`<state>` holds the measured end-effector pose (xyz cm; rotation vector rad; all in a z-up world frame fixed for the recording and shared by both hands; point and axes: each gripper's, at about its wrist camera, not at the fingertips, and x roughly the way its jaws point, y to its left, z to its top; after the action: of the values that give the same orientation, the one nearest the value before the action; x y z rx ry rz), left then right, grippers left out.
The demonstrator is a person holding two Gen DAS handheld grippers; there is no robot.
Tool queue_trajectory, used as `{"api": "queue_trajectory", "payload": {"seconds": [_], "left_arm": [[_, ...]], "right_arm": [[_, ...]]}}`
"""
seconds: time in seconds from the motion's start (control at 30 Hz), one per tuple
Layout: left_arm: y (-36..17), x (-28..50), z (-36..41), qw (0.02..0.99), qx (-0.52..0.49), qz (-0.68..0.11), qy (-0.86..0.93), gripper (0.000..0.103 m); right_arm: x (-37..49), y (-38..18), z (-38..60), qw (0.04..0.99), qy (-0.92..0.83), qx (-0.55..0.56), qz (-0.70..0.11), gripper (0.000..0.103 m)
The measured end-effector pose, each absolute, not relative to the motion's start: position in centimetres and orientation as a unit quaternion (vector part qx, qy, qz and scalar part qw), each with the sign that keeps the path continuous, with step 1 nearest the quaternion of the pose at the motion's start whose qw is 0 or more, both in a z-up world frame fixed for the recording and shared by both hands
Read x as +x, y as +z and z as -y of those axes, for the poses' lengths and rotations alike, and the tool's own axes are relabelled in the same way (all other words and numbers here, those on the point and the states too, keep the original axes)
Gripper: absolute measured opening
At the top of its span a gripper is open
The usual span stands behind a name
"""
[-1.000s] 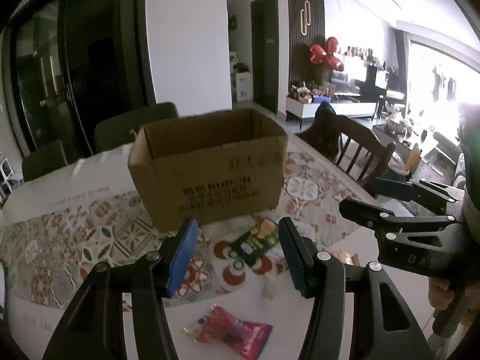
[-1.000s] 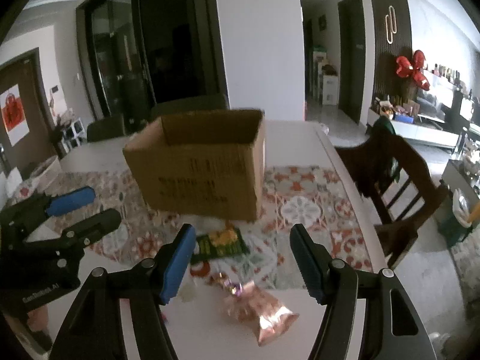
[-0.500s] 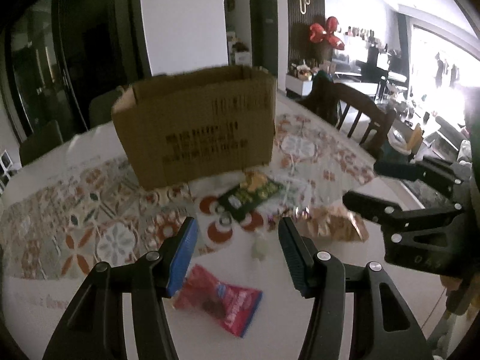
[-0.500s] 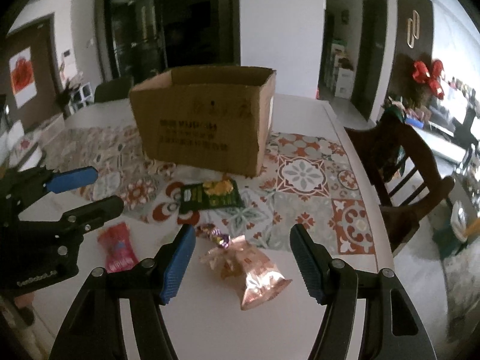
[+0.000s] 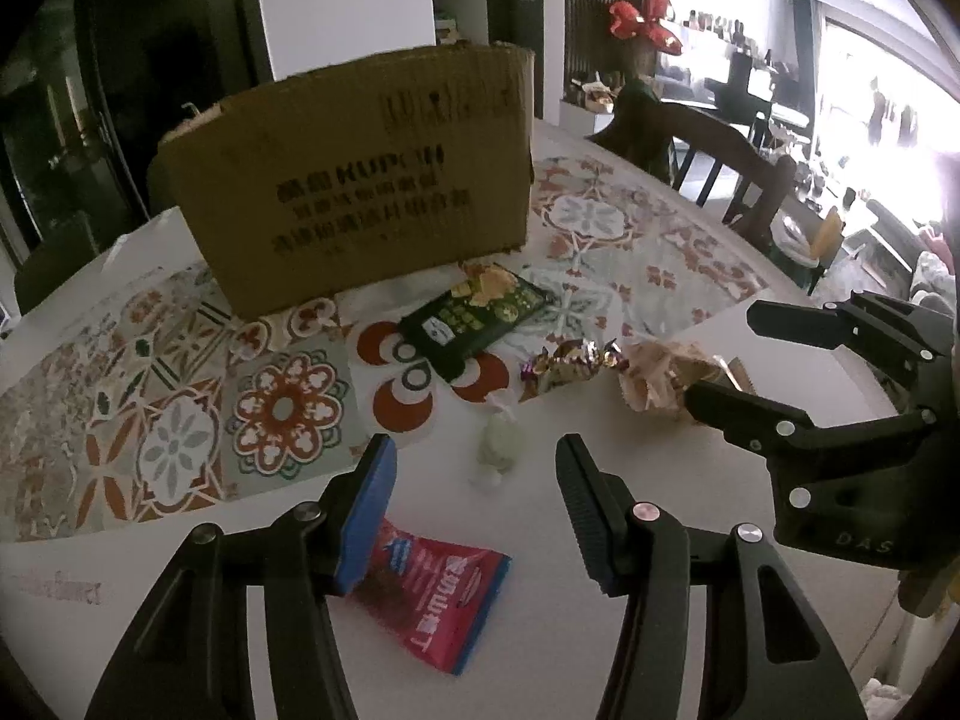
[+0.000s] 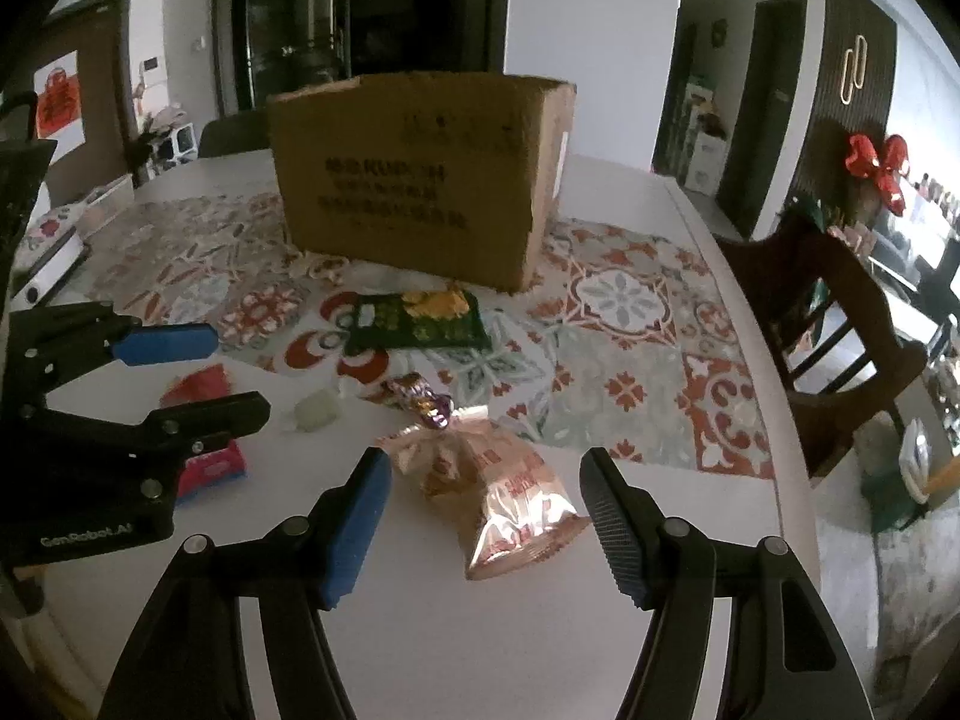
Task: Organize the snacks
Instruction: 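Grasp the small white packet with the left tool while the right tool grasps the pink-gold pastry packet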
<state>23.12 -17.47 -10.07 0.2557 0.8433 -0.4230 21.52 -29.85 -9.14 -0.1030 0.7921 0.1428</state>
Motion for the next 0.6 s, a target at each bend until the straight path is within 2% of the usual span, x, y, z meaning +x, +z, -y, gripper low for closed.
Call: {"api": "queue_trajectory", "payload": {"seconds": [0.6], "left_arm": [[-12.7,25.9,19.1,0.86,0.107,-0.449,-0.217,0.039]], "right_arm": [[23.2,-12.1,29.7,0.905,0.082,-0.055,-0.414,0.066]]}}
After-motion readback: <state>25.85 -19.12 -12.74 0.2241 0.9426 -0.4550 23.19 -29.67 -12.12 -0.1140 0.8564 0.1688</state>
